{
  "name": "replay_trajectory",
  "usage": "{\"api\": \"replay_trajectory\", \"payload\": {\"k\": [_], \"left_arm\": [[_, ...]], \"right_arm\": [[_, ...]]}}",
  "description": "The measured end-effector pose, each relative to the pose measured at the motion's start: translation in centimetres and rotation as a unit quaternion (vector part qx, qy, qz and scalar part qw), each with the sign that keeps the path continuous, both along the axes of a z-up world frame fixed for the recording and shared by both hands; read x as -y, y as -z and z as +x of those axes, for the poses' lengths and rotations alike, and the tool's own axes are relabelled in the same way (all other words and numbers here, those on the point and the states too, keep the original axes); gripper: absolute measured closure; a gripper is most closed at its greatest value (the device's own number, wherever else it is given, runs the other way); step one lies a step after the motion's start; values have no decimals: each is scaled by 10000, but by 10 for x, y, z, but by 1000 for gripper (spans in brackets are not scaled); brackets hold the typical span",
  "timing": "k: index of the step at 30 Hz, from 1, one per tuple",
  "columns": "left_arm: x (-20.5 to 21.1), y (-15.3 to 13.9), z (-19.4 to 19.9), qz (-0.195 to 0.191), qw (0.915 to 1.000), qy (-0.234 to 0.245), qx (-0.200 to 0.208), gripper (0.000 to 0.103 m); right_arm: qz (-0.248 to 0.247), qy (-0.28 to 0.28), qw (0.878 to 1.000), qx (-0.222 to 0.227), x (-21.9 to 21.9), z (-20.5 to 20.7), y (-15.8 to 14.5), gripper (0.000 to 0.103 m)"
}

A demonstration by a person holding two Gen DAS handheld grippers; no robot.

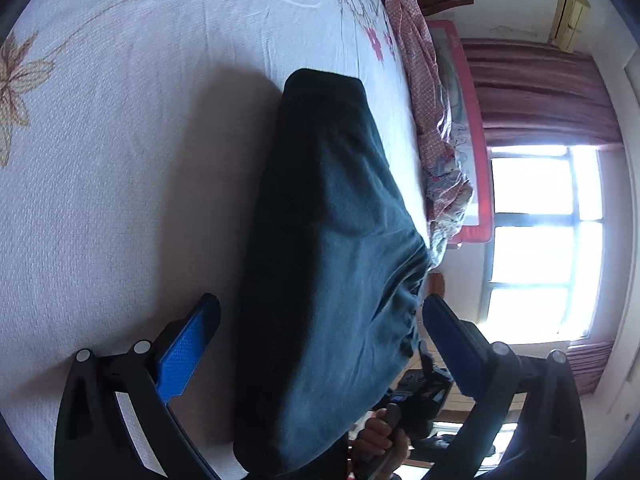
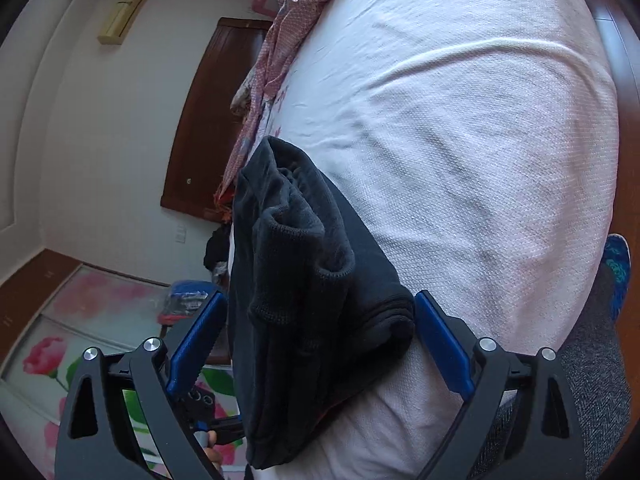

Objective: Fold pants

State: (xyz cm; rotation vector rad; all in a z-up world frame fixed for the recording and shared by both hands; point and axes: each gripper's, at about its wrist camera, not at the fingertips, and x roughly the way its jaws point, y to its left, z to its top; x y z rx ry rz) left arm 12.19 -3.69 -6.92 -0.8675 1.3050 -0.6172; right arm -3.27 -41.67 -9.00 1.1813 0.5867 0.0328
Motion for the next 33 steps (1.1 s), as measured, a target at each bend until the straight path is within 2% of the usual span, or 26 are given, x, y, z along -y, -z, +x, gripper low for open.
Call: {"api": "replay_trajectory", "payload": {"k": [1, 2, 4, 5, 7, 9, 11, 13, 15, 19, 21, 25, 30, 33], "left_arm": [[10, -2, 0, 219, 9995, 215, 105, 2], [22, -3, -1, 281, 9985, 445, 161, 2], [39, -1, -2, 256, 9967, 774, 58, 2], [41, -3, -3, 270, 9967, 764, 83, 2], [35, -1, -1, -40, 9983, 575, 19, 3], [26, 1, 0, -400, 9985, 373, -53, 7], [26, 2, -1, -258, 9985, 484, 50, 30], [22, 9, -1, -166, 9987, 477, 3, 77], [16, 17, 1, -500, 9979, 385, -154, 79], [16, 10, 2, -697, 9970, 311, -124, 81], [13, -4, 6, -951, 9952, 209, 55, 81], [4, -46, 24, -1121, 9920, 173, 553, 81], [-26, -89, 52, -1009, 9894, 76, 1038, 80], [-59, -109, 68, -871, 9869, -70, 1357, 80]], "right_arm": [[5, -14, 10000, 11, 0, 1, 0, 10], [28, -21, 10000, 11, -1, 2, 0, 10], [43, -35, 10000, 37, -1, 3, 0, 10], [49, -45, 10000, 55, -2, 3, -1, 10], [43, -37, 10000, 63, -2, 3, -2, 23], [70, -15, 9999, 80, -1, -1, -3, 47], [17, -50, 10000, -22, -1, -4, -5, 58], [44, -56, 10000, -46, -3, -5, -10, 61], [30, -97, 9999, -11, -6, -3, -20, 62], [-166, -278, 9995, 53, -14, 9, -53, 64], [-355, -429, 9983, 159, -21, 17, -73, 64], [-563, -706, 9948, 471, -37, 41, -107, 65], [-616, -1009, 9894, 838, -65, 88, -127, 65], [-371, -1081, 9891, 932, -87, 114, -118, 65]]}}
